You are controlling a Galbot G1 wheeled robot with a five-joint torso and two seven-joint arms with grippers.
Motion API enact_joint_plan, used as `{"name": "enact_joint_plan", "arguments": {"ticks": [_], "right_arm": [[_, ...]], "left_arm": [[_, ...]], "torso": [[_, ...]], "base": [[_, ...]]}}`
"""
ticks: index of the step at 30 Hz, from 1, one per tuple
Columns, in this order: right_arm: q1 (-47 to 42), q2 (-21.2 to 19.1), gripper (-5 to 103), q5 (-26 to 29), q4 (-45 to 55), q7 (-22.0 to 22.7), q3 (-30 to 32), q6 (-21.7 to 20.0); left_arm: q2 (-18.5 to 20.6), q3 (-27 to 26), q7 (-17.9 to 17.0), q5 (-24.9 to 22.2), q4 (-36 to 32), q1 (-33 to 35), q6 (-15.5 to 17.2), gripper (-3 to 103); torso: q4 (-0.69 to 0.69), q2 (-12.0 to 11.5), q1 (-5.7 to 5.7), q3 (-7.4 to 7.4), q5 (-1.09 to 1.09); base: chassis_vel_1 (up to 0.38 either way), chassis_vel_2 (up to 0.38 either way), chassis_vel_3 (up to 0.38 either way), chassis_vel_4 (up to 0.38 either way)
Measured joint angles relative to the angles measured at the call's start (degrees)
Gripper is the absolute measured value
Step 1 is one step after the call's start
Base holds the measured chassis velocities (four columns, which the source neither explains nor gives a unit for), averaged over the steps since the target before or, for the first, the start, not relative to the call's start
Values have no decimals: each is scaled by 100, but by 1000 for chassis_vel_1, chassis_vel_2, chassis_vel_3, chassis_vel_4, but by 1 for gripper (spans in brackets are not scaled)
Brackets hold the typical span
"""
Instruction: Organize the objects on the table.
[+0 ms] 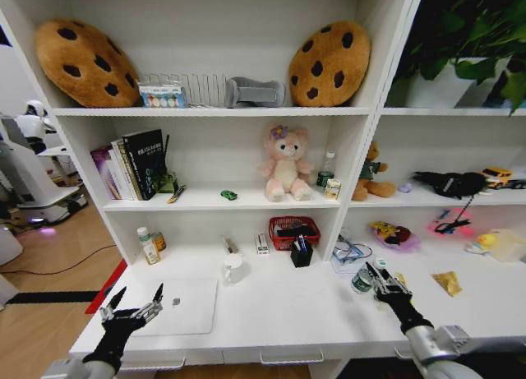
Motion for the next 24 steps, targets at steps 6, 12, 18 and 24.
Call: {"name": "enact_joint_plan", "arguments": {"ticks": [6, 12, 18, 24], "right_arm": [[-24, 42, 25, -16, 7, -29, -23, 60], [-77, 50, 25, -22, 17, -145, -19, 78], [-116, 92, 25, -64, 86, -281, -61, 246], [-366, 255, 25, -174, 388, -429, 63, 293]], "left_arm": [[0, -1, 0, 0, 0, 0, 0, 100], [0, 0, 0, 0, 0, 0, 0, 100], [0, 0, 0, 0, 1, 0, 0, 100], [-1, 0, 1, 0, 0, 0, 0, 100]], "torso": [[1, 0, 0, 0, -1], [-1, 0, 1, 0, 0], [2, 0, 0, 0, -2], [2, 1, -1, 0, -1]], "base": [[-52, -49, 76, 70], [-167, -148, 146, 173], [-235, -215, 227, 235], [-93, -137, 115, 113]]}}
